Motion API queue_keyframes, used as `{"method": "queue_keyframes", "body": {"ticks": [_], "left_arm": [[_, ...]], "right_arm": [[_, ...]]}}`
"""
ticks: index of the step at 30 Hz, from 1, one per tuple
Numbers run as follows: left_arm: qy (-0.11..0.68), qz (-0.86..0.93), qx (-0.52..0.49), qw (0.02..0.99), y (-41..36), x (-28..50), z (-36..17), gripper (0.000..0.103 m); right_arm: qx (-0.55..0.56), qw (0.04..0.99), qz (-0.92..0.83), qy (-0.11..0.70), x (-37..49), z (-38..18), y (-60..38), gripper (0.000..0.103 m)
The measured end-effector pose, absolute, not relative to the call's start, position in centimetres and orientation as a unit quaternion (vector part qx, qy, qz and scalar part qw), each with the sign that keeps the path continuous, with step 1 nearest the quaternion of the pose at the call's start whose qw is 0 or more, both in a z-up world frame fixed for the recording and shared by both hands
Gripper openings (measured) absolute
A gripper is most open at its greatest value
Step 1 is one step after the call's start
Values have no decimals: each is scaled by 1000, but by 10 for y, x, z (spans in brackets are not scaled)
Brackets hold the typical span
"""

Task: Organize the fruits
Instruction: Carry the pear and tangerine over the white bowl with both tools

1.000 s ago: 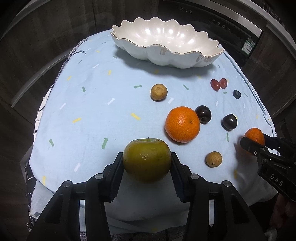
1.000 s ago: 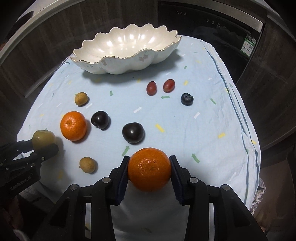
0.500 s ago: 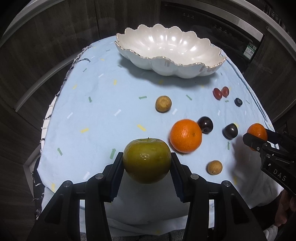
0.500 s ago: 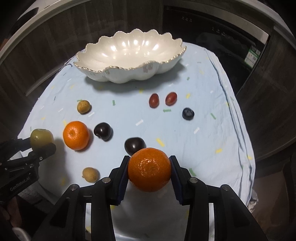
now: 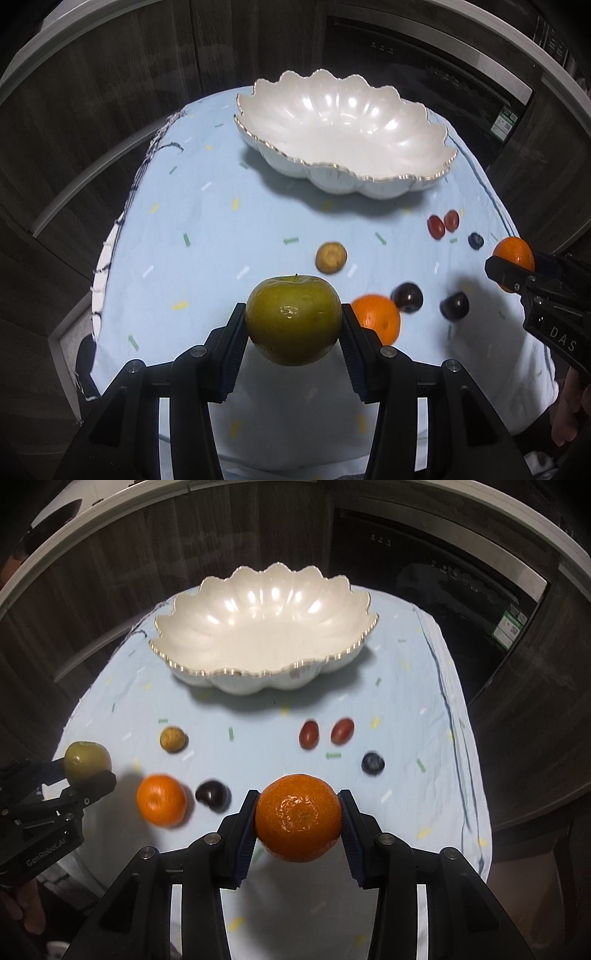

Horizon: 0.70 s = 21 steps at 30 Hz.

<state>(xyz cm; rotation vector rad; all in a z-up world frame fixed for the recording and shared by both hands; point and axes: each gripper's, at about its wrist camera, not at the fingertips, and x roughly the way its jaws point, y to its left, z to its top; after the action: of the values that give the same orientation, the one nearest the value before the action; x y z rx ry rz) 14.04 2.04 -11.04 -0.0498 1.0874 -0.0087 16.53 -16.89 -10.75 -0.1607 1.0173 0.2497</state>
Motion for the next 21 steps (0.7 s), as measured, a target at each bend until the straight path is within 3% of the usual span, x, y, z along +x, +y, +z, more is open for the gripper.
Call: {"method": "queue_keyframes", "body": {"ticks": [21], "left_arm": [[476, -4, -33, 879, 30, 202, -64, 47]], "right_arm": [[-69, 890, 132, 431, 223, -57, -160, 43]]}}
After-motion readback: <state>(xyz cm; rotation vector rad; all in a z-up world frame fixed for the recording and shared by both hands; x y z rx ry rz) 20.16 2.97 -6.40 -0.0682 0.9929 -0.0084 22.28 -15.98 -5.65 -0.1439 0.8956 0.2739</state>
